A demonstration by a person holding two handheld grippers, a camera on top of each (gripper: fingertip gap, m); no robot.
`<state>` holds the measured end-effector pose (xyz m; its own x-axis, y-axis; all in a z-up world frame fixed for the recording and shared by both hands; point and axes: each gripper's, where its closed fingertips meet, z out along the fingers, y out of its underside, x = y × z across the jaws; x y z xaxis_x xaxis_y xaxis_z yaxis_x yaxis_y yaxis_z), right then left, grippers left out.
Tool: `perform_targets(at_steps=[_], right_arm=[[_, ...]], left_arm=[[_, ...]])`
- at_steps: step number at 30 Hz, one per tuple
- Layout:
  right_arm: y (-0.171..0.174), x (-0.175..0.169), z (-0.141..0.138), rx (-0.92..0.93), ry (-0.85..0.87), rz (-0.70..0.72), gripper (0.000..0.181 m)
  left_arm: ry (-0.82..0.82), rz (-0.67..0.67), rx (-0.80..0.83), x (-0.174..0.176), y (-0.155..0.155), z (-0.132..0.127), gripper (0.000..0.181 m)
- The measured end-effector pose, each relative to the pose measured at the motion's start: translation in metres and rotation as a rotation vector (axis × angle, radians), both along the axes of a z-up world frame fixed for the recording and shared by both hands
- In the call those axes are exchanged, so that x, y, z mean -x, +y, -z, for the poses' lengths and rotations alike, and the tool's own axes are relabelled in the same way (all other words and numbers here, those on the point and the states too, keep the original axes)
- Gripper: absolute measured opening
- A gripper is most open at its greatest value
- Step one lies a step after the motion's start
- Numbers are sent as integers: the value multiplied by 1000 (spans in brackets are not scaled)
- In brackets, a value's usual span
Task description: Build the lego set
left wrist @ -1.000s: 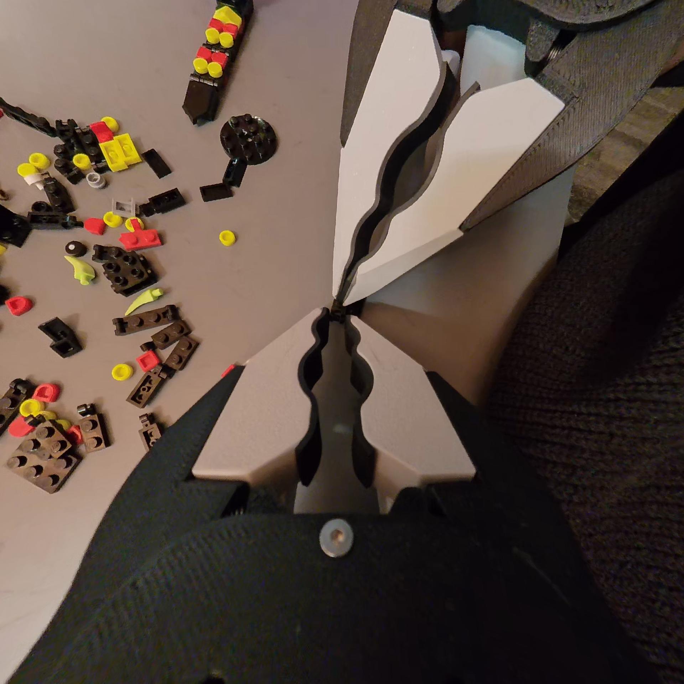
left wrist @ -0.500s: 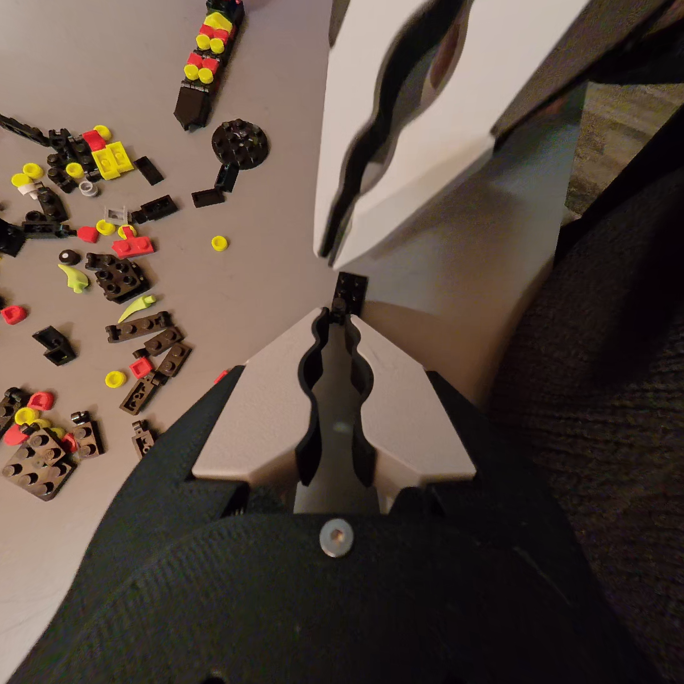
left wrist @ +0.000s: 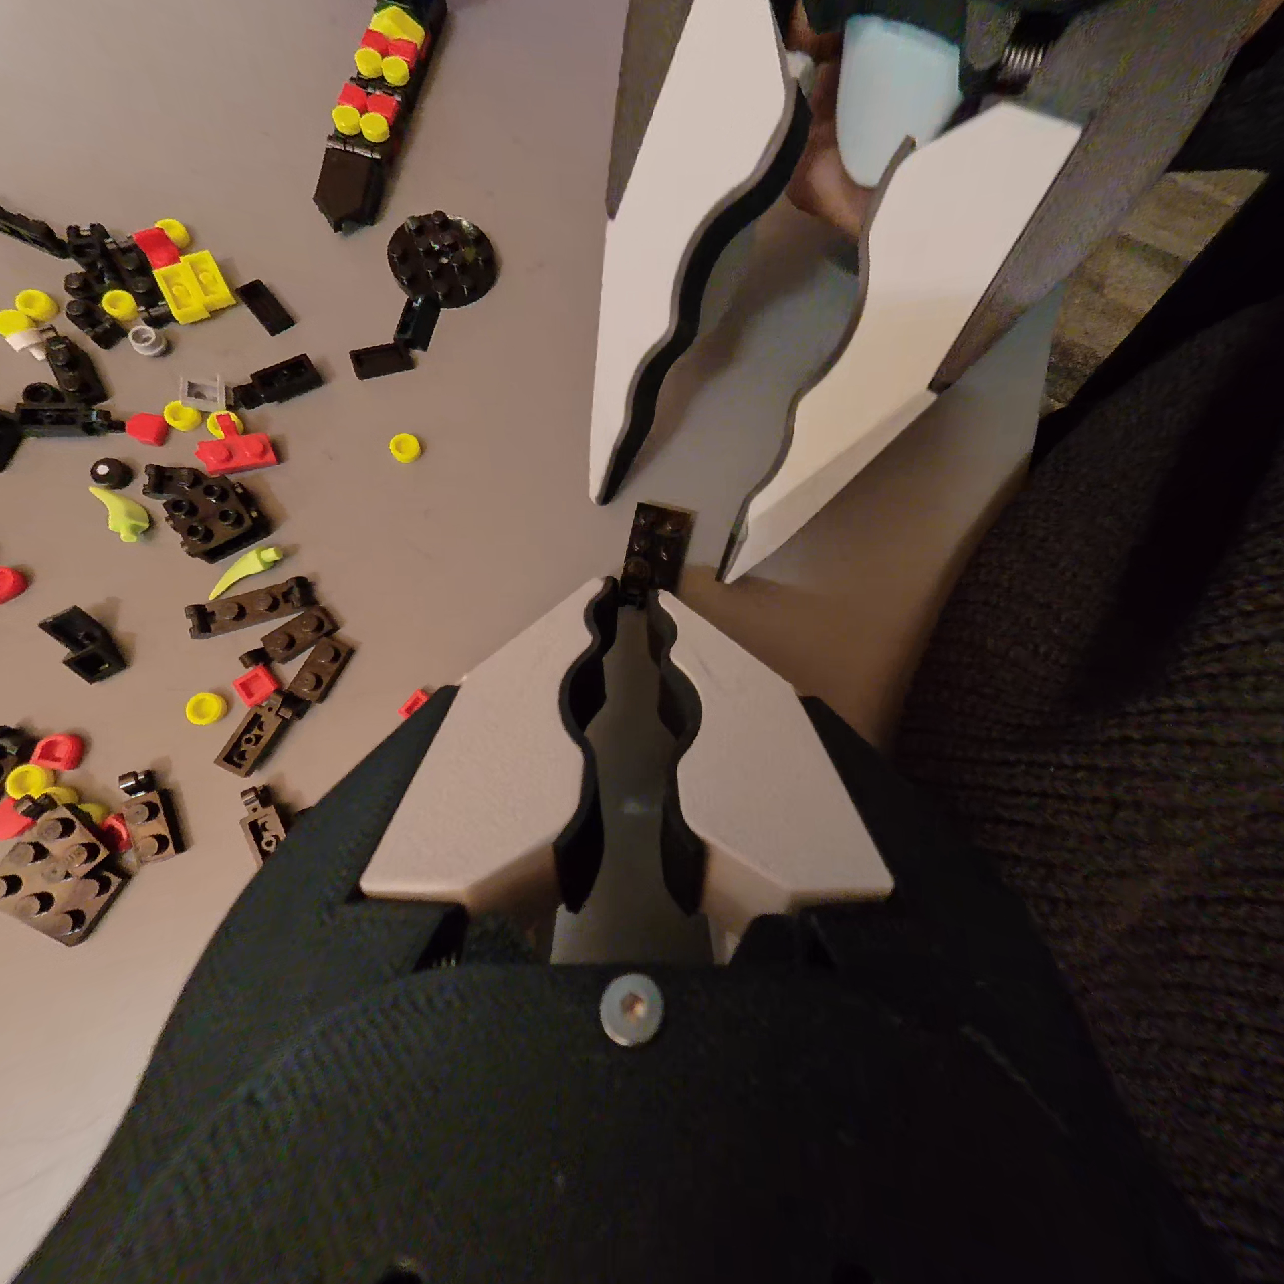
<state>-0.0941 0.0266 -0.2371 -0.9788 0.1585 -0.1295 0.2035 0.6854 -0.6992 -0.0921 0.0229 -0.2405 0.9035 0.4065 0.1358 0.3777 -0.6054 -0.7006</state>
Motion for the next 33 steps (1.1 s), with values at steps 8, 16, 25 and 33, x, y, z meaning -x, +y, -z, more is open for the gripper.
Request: perform_targets(at_steps=[8,16,25,33], right_arm=[[0,2,2,-35,133,-47,15],[-11,18,-70,256,578,-51,14],[-13,16,-91,335,726,-41,14],[-12,13,-98,402,638,-25,15]], left_arm=[[-74,-25,-86,2,-1,-9,16],[-469,-154,-566,13,0,-62,34],[-472,-83,-732,7,2,-92,4],[-337,-20,-718,3,2,-100,2]])
